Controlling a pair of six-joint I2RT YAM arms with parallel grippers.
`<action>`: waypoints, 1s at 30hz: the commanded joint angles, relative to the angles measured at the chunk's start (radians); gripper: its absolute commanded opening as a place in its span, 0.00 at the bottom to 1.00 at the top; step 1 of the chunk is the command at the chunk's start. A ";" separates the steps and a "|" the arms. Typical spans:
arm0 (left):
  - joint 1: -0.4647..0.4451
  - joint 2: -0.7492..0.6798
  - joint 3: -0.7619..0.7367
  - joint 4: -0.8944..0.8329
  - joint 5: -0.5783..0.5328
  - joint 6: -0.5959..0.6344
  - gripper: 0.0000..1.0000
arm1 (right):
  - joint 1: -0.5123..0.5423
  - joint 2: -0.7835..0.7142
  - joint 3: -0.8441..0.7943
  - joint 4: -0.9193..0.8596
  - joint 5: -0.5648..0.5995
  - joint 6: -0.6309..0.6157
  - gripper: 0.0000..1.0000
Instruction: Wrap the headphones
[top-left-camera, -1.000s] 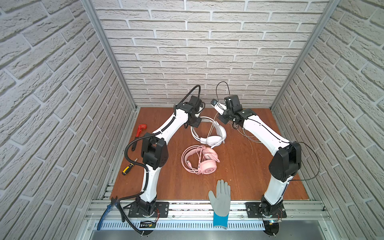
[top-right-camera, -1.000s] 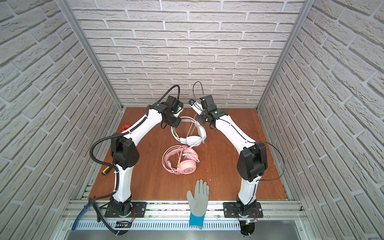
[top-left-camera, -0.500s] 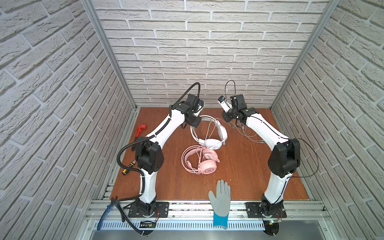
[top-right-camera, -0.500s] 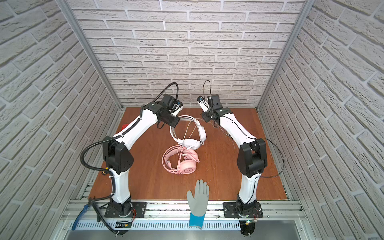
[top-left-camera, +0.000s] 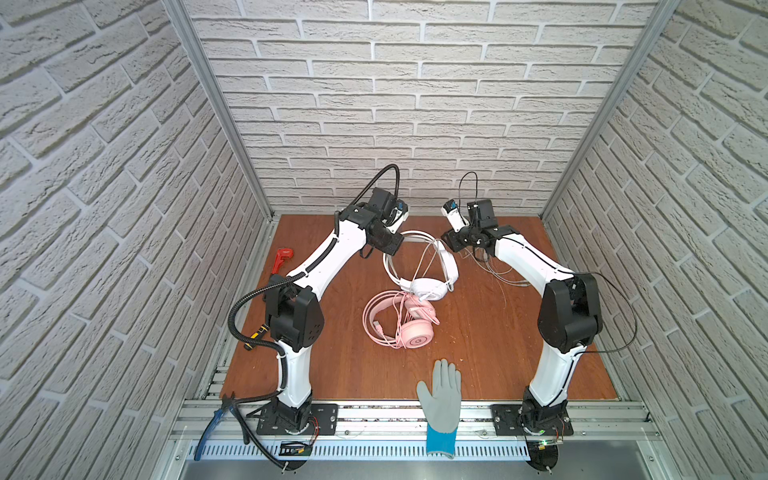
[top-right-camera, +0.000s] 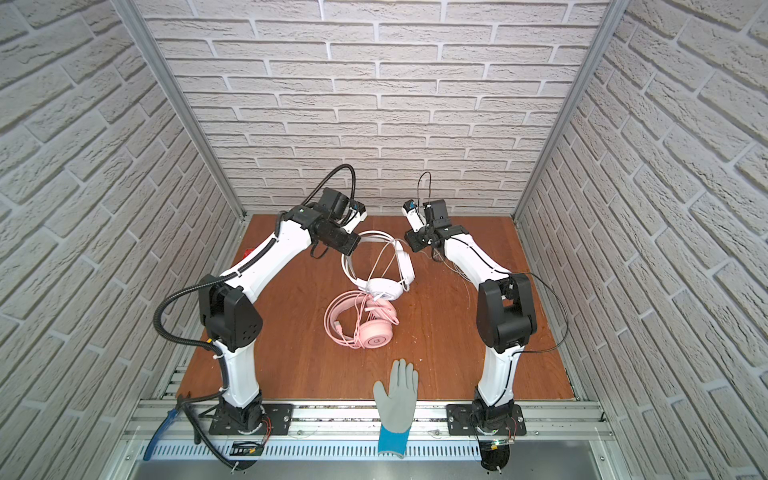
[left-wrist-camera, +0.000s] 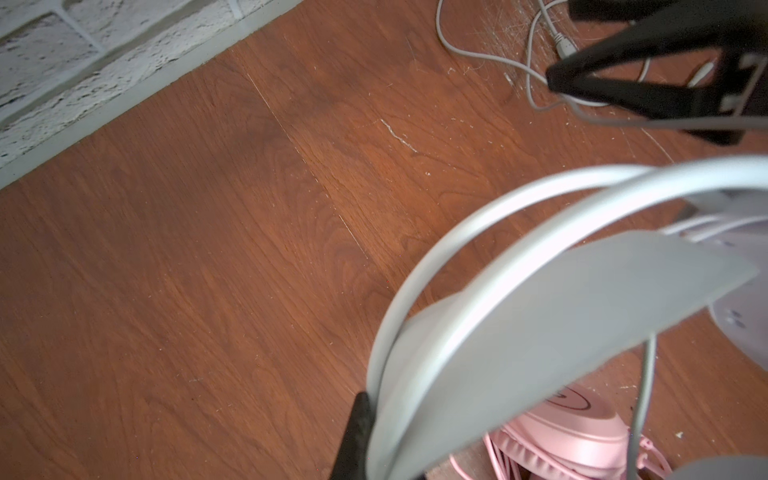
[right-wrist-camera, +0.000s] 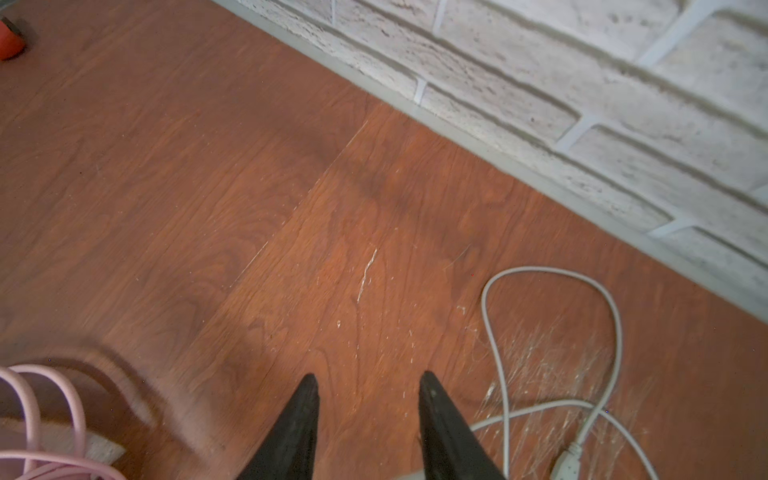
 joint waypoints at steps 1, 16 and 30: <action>0.016 -0.052 0.001 0.050 0.060 -0.011 0.00 | -0.049 -0.106 -0.073 0.116 -0.079 0.072 0.50; 0.029 -0.039 0.042 0.031 0.091 -0.016 0.00 | -0.107 -0.192 -0.309 0.287 -0.356 -0.012 0.67; 0.035 -0.059 0.062 0.043 0.137 -0.050 0.00 | -0.071 0.055 -0.182 0.368 -0.365 0.090 0.56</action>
